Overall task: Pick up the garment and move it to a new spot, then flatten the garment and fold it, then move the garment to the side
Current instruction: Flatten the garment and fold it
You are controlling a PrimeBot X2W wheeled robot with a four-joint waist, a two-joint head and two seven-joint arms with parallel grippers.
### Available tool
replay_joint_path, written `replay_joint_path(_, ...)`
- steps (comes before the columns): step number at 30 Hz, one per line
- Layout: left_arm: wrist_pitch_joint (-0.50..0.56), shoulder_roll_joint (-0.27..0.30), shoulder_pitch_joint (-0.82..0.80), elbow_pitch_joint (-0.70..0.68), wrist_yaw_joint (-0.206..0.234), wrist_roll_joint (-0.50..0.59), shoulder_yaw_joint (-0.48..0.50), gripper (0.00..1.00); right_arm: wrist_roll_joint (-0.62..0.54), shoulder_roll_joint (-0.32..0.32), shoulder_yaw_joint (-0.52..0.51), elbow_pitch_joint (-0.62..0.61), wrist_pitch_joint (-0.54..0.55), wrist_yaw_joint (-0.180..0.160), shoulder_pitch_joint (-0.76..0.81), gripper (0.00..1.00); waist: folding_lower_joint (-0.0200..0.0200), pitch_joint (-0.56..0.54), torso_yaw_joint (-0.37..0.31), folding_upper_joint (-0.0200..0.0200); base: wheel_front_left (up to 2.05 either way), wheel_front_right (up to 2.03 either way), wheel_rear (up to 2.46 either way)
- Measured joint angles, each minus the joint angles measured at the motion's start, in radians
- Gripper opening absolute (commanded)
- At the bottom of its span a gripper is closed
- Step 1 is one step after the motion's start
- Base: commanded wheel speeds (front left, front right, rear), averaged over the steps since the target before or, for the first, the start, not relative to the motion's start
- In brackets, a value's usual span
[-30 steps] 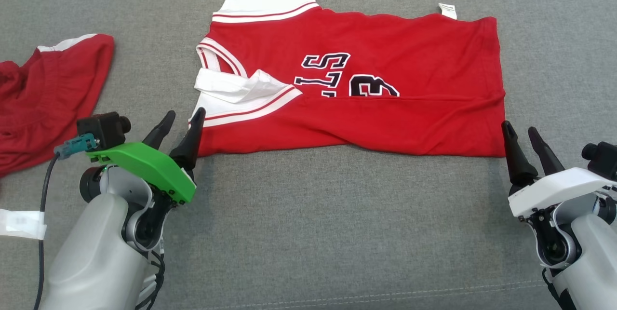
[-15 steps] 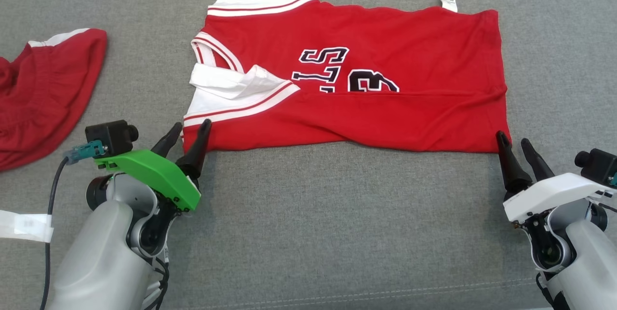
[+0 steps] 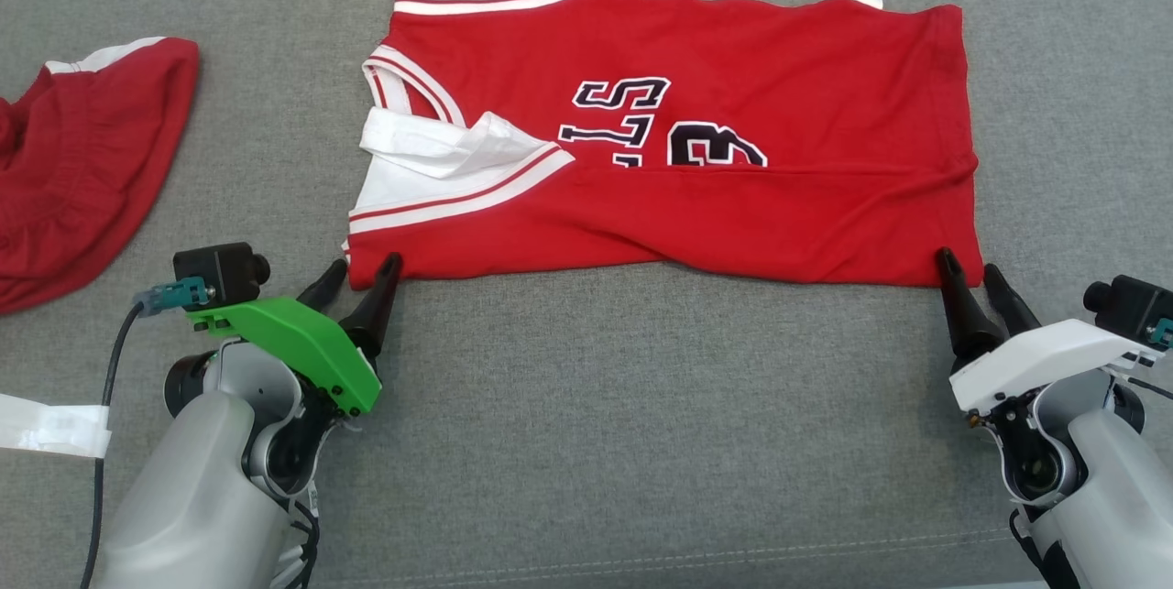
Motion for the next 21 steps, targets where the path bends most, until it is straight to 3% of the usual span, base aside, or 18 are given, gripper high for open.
replay_joint_path(10,0.03,0.0,-0.003,0.008,0.0,0.0,-0.017,0.98,0.009,0.005,0.016,0.025,0.034,0.001,-0.026,1.0,0.0,0.002,0.003,0.0,0.0,0.0,0.0)
replay_joint_path(11,0.033,0.0,-0.003,0.008,0.0,0.0,-0.018,0.46,0.009,0.005,0.018,0.027,0.039,0.001,-0.03,0.81,0.0,0.003,0.004,0.0,0.0,0.0,0.0)
replay_joint_path(12,0.035,0.0,-0.004,0.008,0.0,0.0,-0.019,0.12,0.009,0.005,0.019,0.029,0.042,0.001,-0.032,0.49,0.0,0.002,0.004,0.0,0.0,0.0,0.0)
replay_joint_path(13,0.035,0.0,-0.004,0.009,0.0,0.0,-0.02,0.0,0.009,0.005,0.02,0.03,0.042,0.001,-0.033,0.27,0.0,0.002,0.004,0.0,0.0,0.0,0.0)
replay_joint_path(14,0.035,0.0,-0.004,0.01,0.0,0.0,-0.021,0.0,0.009,0.005,0.02,0.031,0.042,0.002,-0.034,0.01,0.0,0.002,0.004,0.0,0.0,0.0,0.0)
replay_joint_path(21,0.034,-0.005,-0.004,0.019,-0.001,0.0,-0.026,0.0,-0.004,0.004,0.034,0.038,0.032,0.01,-0.035,0.0,0.0,-0.013,0.004,0.0,0.0,0.0,0.0)
